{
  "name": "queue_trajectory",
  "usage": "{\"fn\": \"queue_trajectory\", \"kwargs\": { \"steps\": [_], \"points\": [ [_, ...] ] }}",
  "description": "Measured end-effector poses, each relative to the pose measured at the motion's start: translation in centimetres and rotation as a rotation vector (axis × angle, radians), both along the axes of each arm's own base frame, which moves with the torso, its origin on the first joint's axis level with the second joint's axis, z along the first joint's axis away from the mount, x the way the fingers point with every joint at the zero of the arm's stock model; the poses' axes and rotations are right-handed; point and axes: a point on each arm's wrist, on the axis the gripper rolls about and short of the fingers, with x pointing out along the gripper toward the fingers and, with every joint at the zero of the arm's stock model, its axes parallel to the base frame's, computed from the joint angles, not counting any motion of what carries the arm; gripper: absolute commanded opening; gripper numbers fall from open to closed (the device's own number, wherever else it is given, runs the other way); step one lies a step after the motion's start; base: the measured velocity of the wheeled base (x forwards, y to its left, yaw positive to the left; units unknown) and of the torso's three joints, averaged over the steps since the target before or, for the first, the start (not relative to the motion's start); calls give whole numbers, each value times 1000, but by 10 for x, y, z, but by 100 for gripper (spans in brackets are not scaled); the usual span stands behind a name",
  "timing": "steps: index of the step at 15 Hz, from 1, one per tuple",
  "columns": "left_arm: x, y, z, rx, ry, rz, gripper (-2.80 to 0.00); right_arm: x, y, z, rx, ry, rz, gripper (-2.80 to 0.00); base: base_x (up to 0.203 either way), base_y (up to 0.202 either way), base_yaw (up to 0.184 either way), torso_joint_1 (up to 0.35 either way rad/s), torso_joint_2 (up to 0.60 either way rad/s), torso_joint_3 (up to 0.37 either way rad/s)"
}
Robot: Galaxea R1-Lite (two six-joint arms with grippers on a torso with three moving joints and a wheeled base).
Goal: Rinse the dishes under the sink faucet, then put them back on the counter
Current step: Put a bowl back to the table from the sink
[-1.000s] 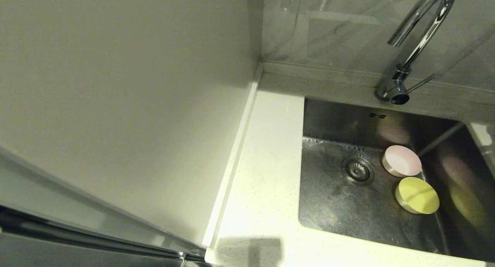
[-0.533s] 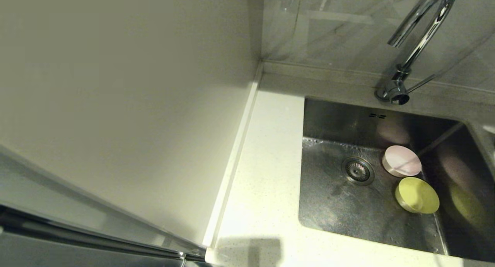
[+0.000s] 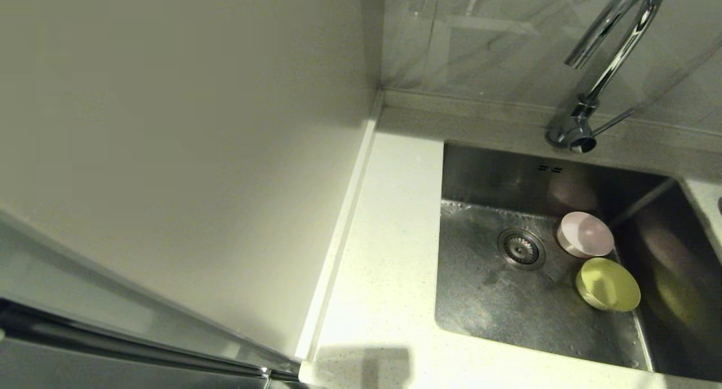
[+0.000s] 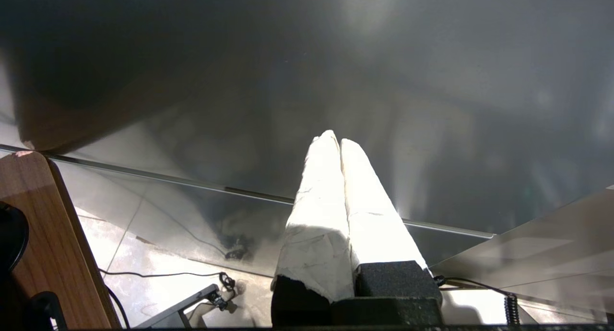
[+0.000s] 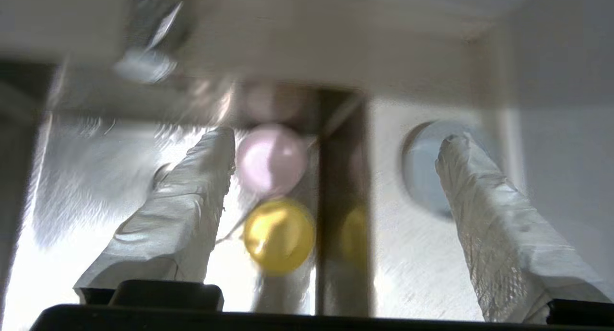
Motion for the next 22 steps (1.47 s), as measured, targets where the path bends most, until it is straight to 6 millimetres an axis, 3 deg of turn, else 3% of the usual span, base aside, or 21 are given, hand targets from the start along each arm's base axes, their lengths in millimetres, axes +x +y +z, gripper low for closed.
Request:
{"fn": "queue_trajectory", "kwargs": {
  "steps": [3, 8, 15, 18, 22],
  "points": [
    [0, 0, 0, 0, 1, 0, -280, -13, 6, -13, -44, 112, 42, 0, 0, 0, 0, 0, 0, 0],
    [0, 0, 0, 0, 1, 0, -280, -34, 14, -56, 25, 463, -30, 0, 0, 0, 0, 6, 0, 0],
    [0, 0, 0, 0, 0, 0, -280, -42, 39, -84, 27, 563, 89, 0, 0, 0, 0, 0, 0, 0],
    [0, 0, 0, -1, 0, 0, -280, -27, 42, -106, -14, 620, 173, 0, 0, 0, 0, 0, 0, 0],
    [0, 0, 0, 0, 0, 0, -280, 29, 44, -149, -156, 555, 240, 0, 0, 0, 0, 0, 0, 0]
  ]
}}
